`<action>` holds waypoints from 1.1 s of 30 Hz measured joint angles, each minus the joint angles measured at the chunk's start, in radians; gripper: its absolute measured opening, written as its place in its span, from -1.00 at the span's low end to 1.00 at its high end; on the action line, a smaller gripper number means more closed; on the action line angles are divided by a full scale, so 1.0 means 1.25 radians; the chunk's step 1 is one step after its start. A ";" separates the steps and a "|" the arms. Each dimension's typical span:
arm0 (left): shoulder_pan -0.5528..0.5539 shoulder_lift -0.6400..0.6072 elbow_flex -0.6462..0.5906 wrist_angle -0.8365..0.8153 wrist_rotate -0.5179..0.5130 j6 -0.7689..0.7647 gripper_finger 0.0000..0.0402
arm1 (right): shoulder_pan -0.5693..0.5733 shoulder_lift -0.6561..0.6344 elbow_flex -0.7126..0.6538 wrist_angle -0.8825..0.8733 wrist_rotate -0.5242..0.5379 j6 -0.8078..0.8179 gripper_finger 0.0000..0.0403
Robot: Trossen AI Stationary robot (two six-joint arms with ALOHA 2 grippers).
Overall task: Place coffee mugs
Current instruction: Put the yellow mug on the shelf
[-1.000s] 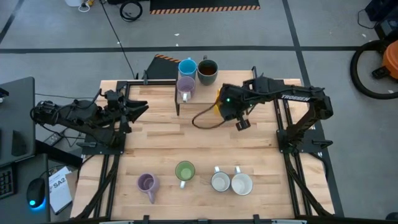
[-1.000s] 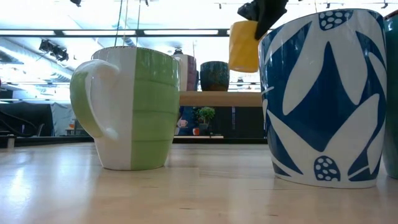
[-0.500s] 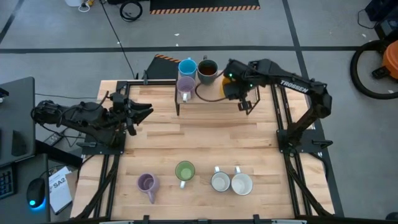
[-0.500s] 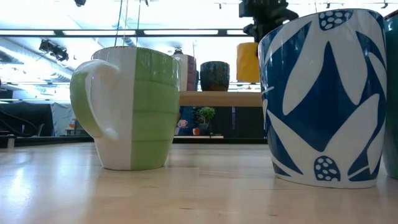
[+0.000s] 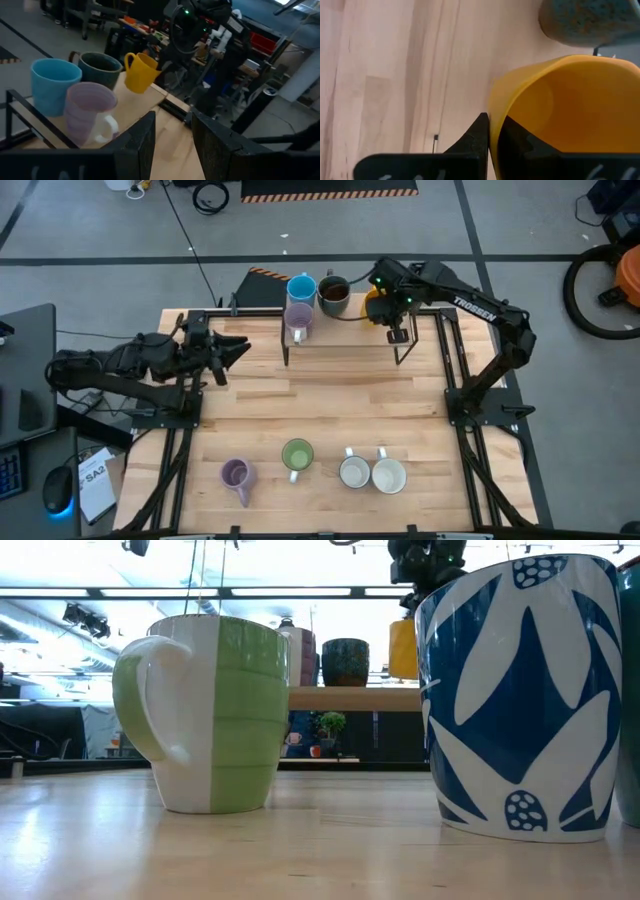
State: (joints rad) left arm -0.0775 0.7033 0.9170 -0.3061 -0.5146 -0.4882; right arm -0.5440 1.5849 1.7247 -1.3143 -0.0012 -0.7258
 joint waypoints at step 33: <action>0.154 0.029 0.031 -0.023 0.170 0.002 -0.34 | -0.117 0.274 0.317 -0.091 -0.059 -0.078 -0.85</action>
State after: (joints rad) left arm 0.1150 0.7395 0.9558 -0.3355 -0.3017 -0.4862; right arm -0.6901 1.9270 2.1210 -1.4279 -0.0755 -0.8230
